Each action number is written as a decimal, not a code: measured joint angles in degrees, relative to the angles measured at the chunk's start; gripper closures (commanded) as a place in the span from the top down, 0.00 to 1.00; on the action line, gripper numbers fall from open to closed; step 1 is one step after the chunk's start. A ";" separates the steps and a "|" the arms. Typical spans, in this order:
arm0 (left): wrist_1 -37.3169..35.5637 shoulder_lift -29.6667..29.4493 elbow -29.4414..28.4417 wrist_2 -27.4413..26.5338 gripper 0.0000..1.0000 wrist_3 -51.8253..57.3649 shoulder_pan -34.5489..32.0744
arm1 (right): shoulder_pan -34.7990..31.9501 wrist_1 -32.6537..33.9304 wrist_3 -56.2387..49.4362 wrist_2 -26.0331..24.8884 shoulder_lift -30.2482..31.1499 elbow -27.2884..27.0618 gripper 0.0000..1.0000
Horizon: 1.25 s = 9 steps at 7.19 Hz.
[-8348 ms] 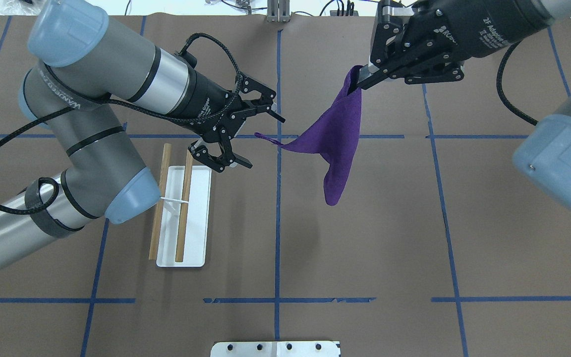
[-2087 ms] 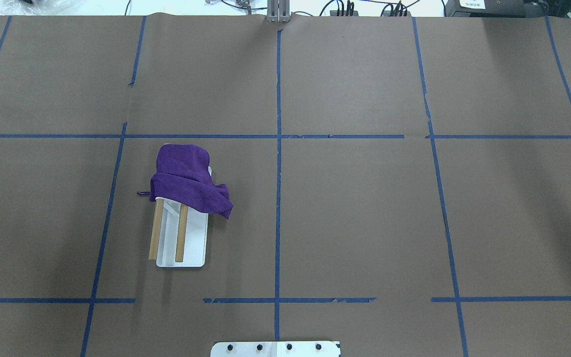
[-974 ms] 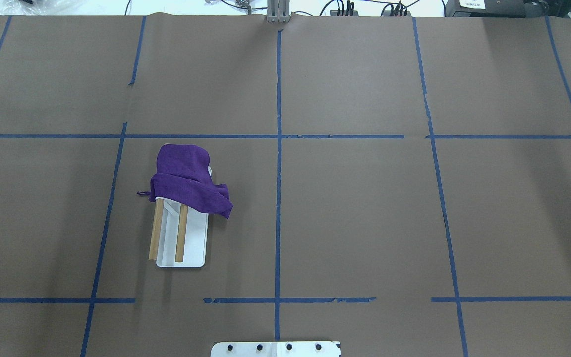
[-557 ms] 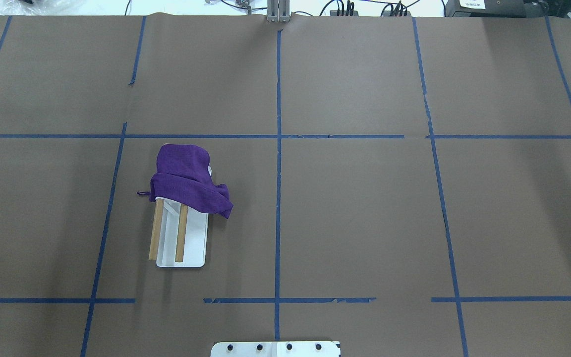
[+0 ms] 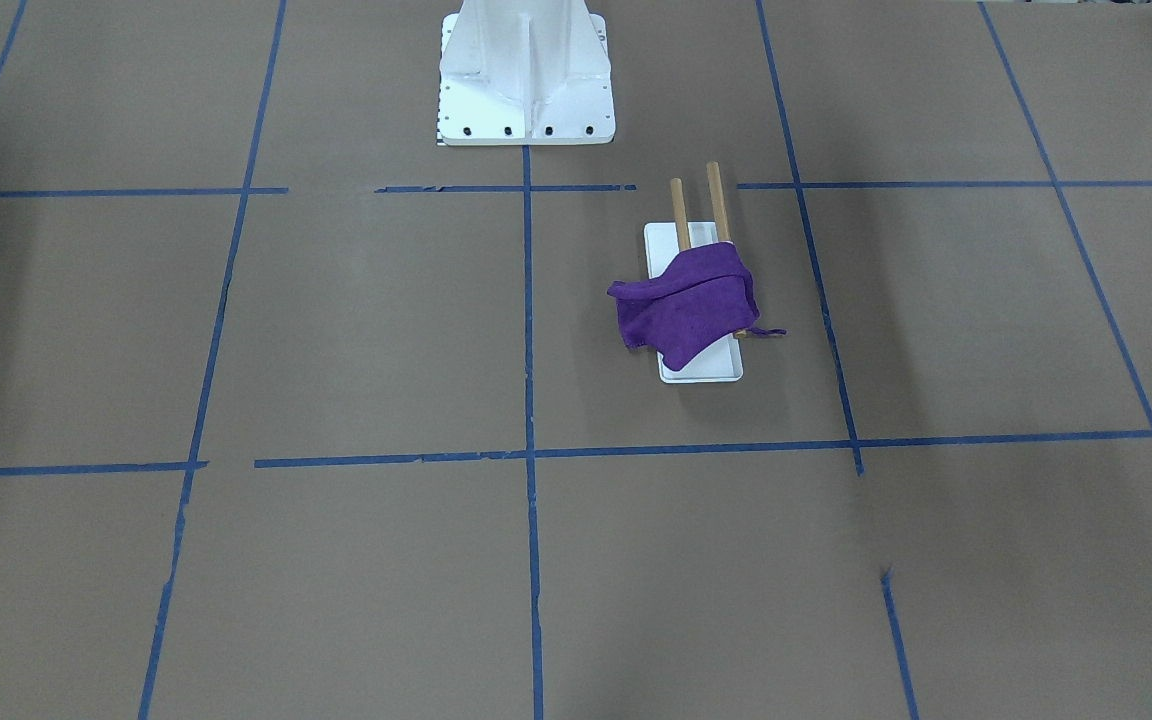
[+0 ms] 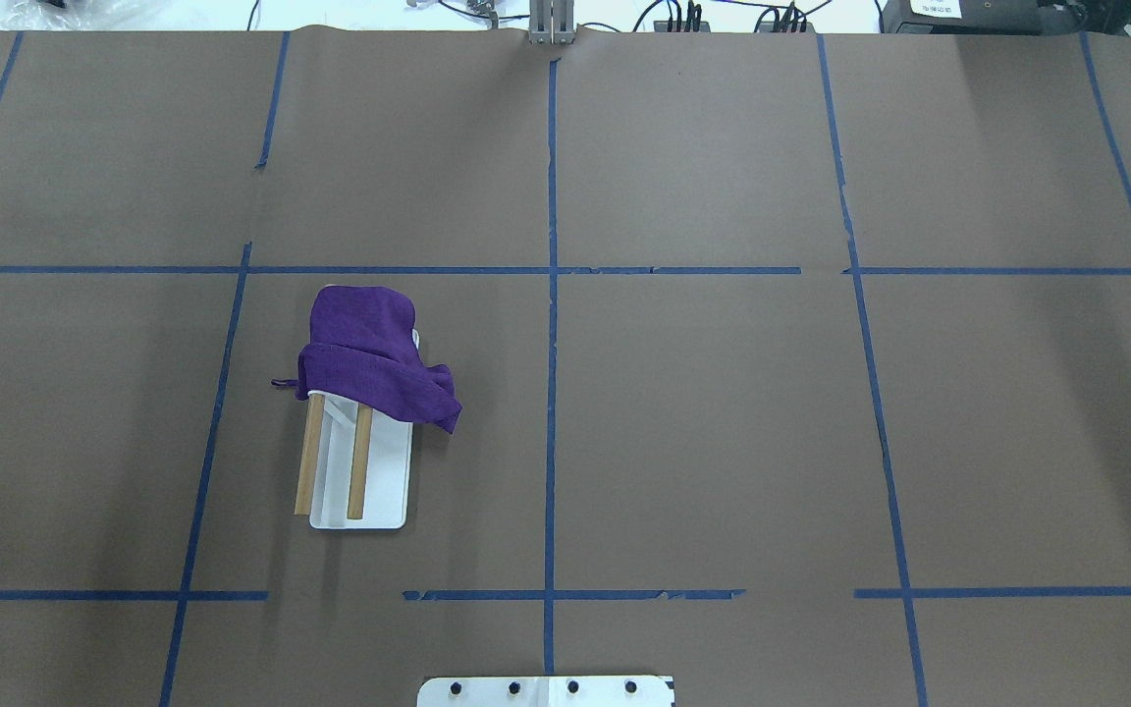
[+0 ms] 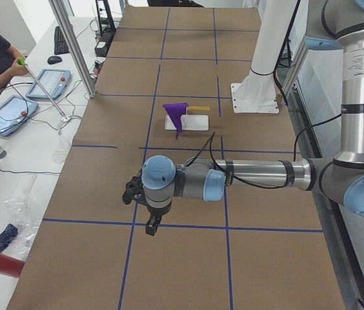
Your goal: Hang towel on rack
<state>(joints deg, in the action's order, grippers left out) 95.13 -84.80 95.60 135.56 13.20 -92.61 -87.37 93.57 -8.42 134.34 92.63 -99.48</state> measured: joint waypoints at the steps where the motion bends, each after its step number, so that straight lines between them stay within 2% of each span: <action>1: 0.29 -0.01 0.15 -0.05 1.00 -3.59 0.03 | 0.00 -0.44 0.08 -0.06 0.15 0.26 1.00; 6: 0.72 0.20 -0.20 0.34 1.00 -8.03 0.64 | 0.51 -0.98 0.74 -0.11 0.55 4.00 1.00; 9: -1.05 0.17 0.01 0.49 1.00 -8.18 2.92 | 2.34 -4.21 7.26 -2.05 0.77 3.67 1.00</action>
<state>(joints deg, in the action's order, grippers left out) 94.08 -84.63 95.62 136.05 5.02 -89.69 -85.03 89.37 -1.15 132.29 93.40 -95.81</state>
